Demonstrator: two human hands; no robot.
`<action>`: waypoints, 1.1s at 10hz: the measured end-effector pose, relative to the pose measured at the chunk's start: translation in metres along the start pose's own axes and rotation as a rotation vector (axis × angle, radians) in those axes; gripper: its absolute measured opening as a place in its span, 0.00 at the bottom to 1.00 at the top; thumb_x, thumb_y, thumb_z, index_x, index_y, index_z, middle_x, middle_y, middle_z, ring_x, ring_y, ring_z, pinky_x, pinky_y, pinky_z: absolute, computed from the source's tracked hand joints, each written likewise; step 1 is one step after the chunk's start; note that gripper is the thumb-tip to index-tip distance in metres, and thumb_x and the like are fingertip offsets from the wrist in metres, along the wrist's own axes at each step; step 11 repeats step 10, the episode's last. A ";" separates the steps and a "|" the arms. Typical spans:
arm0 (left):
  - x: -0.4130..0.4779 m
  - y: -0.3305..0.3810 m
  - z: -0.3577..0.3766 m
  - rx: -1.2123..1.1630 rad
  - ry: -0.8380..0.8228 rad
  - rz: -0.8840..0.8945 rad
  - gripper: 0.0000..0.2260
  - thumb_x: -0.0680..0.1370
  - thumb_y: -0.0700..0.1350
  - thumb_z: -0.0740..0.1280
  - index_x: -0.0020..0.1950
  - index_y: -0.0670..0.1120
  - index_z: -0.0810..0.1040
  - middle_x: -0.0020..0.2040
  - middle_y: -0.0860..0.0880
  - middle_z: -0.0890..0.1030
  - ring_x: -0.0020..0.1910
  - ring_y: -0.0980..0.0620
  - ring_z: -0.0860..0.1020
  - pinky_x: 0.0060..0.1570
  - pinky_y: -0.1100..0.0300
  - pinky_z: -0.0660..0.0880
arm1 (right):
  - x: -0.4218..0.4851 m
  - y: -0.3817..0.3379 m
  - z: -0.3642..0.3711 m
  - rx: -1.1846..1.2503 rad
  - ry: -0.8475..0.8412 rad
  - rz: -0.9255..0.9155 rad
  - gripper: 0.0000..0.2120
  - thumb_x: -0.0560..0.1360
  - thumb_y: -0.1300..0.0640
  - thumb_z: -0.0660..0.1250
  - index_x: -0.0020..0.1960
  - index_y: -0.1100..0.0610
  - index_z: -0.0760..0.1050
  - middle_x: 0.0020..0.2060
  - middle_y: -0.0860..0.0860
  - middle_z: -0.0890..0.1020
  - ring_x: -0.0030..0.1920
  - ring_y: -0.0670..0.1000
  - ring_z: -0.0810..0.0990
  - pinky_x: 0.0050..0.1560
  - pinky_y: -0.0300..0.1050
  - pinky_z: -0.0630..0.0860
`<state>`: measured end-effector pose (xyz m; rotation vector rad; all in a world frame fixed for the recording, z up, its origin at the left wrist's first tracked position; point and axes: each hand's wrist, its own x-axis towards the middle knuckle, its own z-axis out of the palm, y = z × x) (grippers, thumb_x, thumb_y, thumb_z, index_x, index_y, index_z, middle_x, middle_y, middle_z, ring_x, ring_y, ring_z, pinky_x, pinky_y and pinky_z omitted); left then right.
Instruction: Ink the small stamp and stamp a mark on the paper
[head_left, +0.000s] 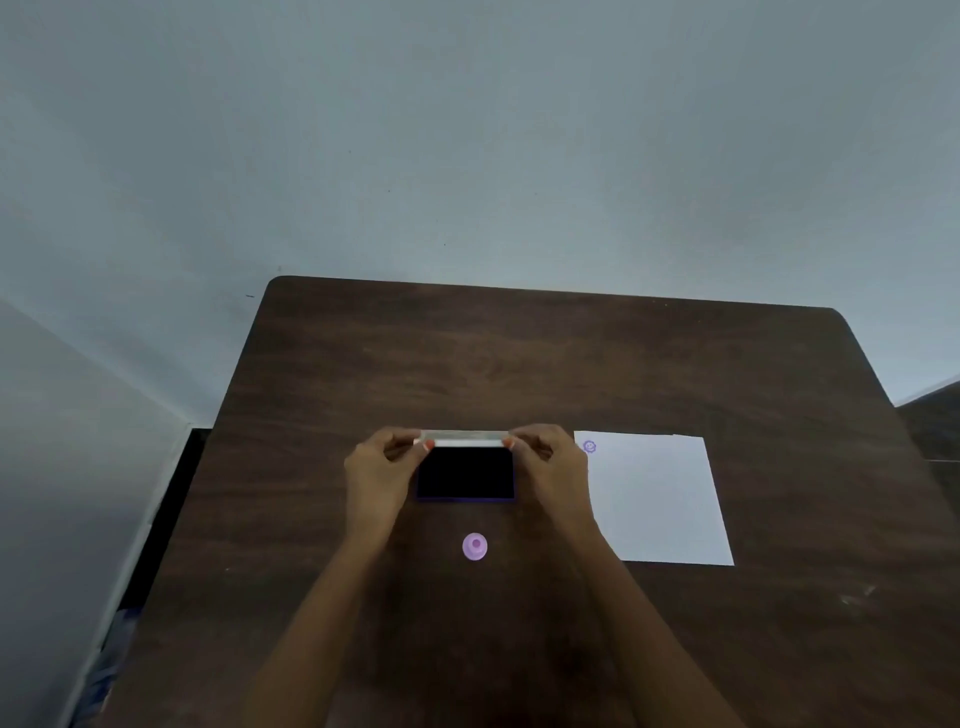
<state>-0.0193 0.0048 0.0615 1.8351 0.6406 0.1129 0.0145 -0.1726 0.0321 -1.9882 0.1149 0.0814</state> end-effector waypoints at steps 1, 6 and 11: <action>-0.012 -0.011 -0.003 0.056 -0.035 0.027 0.08 0.69 0.35 0.71 0.47 0.38 0.80 0.45 0.44 0.82 0.41 0.52 0.78 0.36 0.81 0.70 | -0.015 0.007 -0.002 0.000 -0.027 -0.008 0.06 0.67 0.60 0.72 0.44 0.54 0.80 0.44 0.48 0.79 0.43 0.42 0.78 0.45 0.25 0.74; -0.041 -0.051 0.004 0.426 -0.119 0.184 0.11 0.74 0.36 0.65 0.56 0.41 0.77 0.57 0.43 0.79 0.55 0.46 0.77 0.53 0.57 0.72 | -0.051 0.034 0.016 -0.317 -0.027 -0.197 0.11 0.71 0.66 0.67 0.54 0.63 0.77 0.54 0.61 0.77 0.55 0.56 0.76 0.57 0.41 0.70; -0.037 -0.042 0.011 0.728 -0.134 0.355 0.14 0.78 0.45 0.59 0.62 0.43 0.72 0.68 0.43 0.70 0.67 0.48 0.68 0.66 0.54 0.67 | -0.050 0.026 0.012 -0.554 0.032 -0.269 0.11 0.76 0.52 0.60 0.54 0.56 0.74 0.61 0.54 0.75 0.62 0.53 0.71 0.62 0.49 0.68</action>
